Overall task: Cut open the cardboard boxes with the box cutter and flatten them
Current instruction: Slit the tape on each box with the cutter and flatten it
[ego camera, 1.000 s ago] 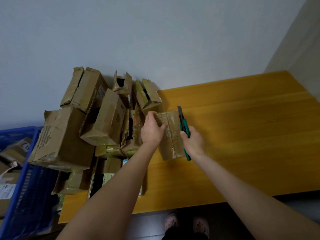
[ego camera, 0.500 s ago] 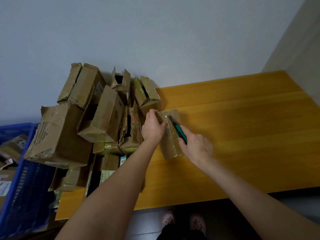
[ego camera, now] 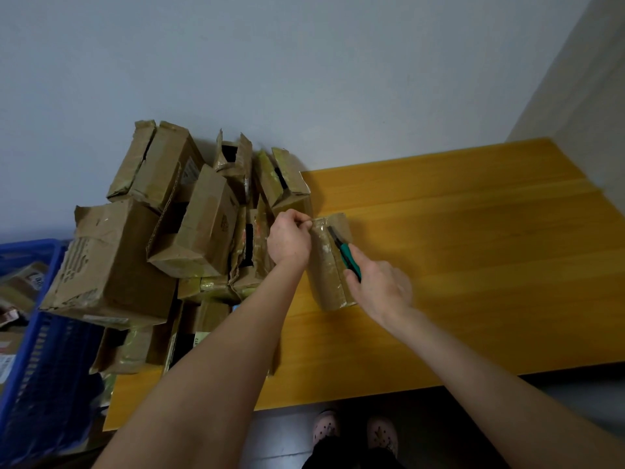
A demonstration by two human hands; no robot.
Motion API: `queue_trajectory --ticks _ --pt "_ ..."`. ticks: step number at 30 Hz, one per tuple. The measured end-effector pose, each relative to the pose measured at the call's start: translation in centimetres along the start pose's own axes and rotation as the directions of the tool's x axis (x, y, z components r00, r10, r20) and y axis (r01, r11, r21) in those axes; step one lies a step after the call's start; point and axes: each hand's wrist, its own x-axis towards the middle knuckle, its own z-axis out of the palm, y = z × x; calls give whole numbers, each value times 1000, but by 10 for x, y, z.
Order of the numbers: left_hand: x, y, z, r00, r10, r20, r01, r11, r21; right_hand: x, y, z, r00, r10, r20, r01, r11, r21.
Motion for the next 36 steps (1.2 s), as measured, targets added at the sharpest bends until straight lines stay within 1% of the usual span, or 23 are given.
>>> queue_trajectory --ticks 4,7,10,14,19,22,30,36 --pt "3 2 -1 1000 23 -9 -22 998 61 0 0 -2 1000 -4 -5 4 1000 -15" --pt "2 5 0 998 55 -25 -53 996 66 1 0 -1 999 -3 -32 3 1000 -16" --pt "0 4 3 996 85 -13 -85 996 25 -1 1 2 1000 -4 -16 4 1000 0" --pt "-3 -5 5 984 165 69 -162 986 -41 -1 6 3 1000 28 12 -28 999 25" --pt "0 -8 1 994 103 44 -99 992 -81 -5 5 3 998 26 60 -30 997 64" --pt "2 -5 -1 996 83 21 -82 995 -50 -5 2 1 998 16 59 -19 999 50" --pt "-6 9 2 993 111 -37 -110 994 24 -6 3 -5 999 -24 26 25 999 -33" --pt "-9 12 3 993 106 -50 -106 994 15 -7 4 -8 994 -3 105 12 997 -80"
